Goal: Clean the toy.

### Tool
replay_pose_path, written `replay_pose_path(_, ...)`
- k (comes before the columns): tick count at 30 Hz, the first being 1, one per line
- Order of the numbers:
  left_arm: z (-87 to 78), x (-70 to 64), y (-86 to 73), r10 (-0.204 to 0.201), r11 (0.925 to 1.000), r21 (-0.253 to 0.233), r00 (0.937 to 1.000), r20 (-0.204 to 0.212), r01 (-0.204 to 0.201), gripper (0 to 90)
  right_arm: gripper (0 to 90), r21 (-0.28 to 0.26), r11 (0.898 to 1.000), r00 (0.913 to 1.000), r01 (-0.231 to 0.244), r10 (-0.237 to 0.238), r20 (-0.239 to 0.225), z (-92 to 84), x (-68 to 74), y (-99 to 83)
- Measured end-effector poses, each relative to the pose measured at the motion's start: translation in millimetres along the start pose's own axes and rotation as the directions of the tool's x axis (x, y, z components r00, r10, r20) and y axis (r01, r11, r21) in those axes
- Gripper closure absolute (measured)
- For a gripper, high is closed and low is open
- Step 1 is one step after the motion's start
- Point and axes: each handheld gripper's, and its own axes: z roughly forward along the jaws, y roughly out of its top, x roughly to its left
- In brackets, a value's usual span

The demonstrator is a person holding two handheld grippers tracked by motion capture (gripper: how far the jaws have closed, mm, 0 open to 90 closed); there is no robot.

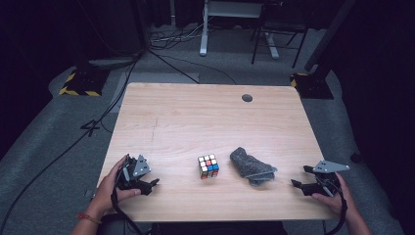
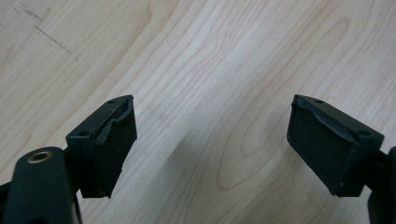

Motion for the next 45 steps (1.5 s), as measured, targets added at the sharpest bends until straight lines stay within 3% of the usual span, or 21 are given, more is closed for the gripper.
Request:
replay_pose_path(5,1.0,5.3,-11.4,-0.092,0.9947,-0.04,0.9933,0.07,0.095,16.4,17.6,-0.02,0.999,0.9993,-0.038,0.038,0.001,2.8,-1.8,-4.0)
replay_pose_path(7,4.9,8.4,-19.0,-0.139,0.9853,-0.08,0.9803,0.14,0.151,15.6,16.2,-0.018,0.999,0.9992,-0.039,0.039,0.008,3.1,-1.4,-4.0)
replay_pose_path(45,6.0,7.7,-18.7,-0.157,0.9822,-0.084,0.9805,0.118,0.168,13.7,15.7,-0.018,0.998,0.9982,-0.056,0.056,0.02,3.9,0.1,-3.7)
